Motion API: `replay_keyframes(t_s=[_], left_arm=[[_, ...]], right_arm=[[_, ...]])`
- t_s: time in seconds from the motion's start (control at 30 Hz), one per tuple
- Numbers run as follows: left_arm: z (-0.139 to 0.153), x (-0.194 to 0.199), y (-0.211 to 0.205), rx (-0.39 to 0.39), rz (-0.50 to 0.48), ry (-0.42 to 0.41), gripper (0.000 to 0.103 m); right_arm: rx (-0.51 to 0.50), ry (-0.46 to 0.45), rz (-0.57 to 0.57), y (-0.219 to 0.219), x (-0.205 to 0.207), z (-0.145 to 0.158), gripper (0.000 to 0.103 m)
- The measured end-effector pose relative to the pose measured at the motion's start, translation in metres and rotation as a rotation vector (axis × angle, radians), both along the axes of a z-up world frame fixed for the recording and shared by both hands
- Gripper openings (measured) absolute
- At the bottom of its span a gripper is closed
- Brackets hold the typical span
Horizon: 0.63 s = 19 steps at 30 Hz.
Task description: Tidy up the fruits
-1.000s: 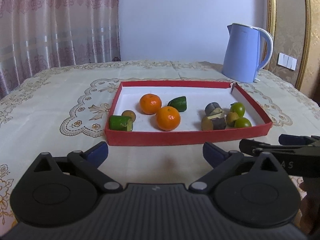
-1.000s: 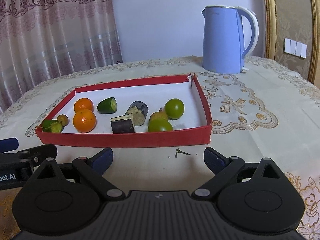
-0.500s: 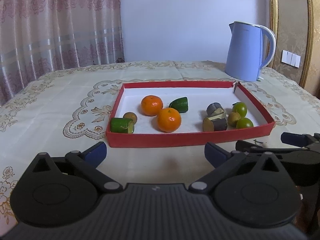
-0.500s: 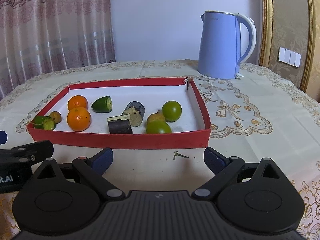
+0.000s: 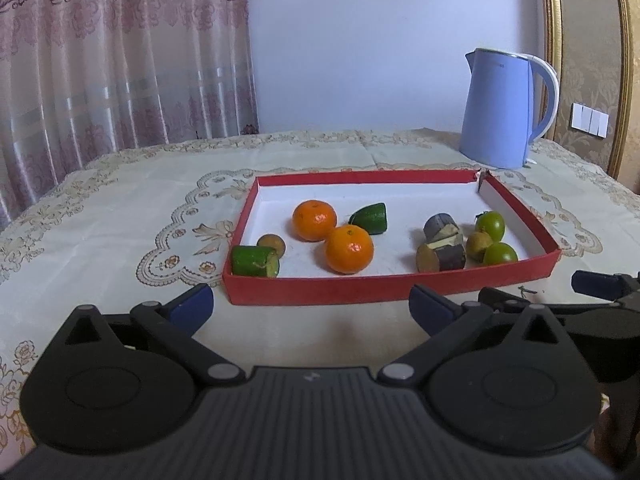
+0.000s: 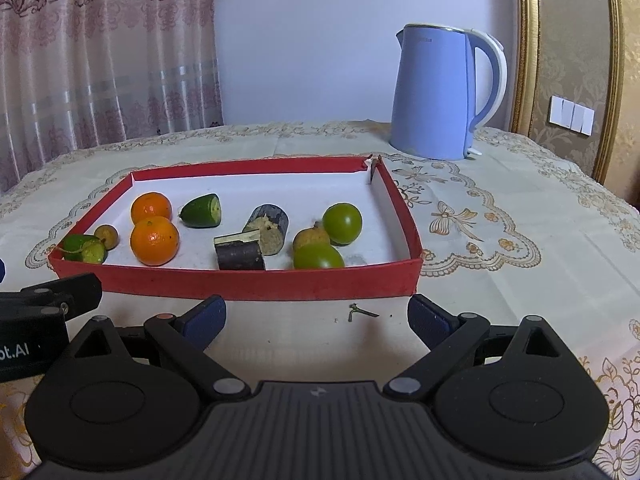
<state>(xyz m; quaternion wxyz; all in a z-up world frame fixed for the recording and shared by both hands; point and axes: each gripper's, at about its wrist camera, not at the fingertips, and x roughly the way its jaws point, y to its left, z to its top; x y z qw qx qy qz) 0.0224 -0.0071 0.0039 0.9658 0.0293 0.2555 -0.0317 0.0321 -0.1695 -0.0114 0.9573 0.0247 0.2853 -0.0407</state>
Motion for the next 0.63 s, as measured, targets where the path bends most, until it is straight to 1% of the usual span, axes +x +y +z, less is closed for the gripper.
replay_keyframes(t_s=[0.37, 0.53, 0.63], left_arm=[[0.0013, 0.0001, -0.0008, -0.004, 0.001, 0.0, 0.103], [0.0011, -0.0027, -0.0021, 0.005, 0.009, -0.023, 0.103], [0.0013, -0.0024, -0.0021, 0.006, 0.013, -0.021, 0.103]], right_arm=[[-0.008, -0.005, -0.006, 0.0005, 0.0002, 0.0017, 0.098], [-0.012, -0.011, -0.009, 0.0006, -0.0009, 0.0029, 0.098], [-0.014, -0.014, -0.01, 0.0009, -0.001, 0.0033, 0.098]])
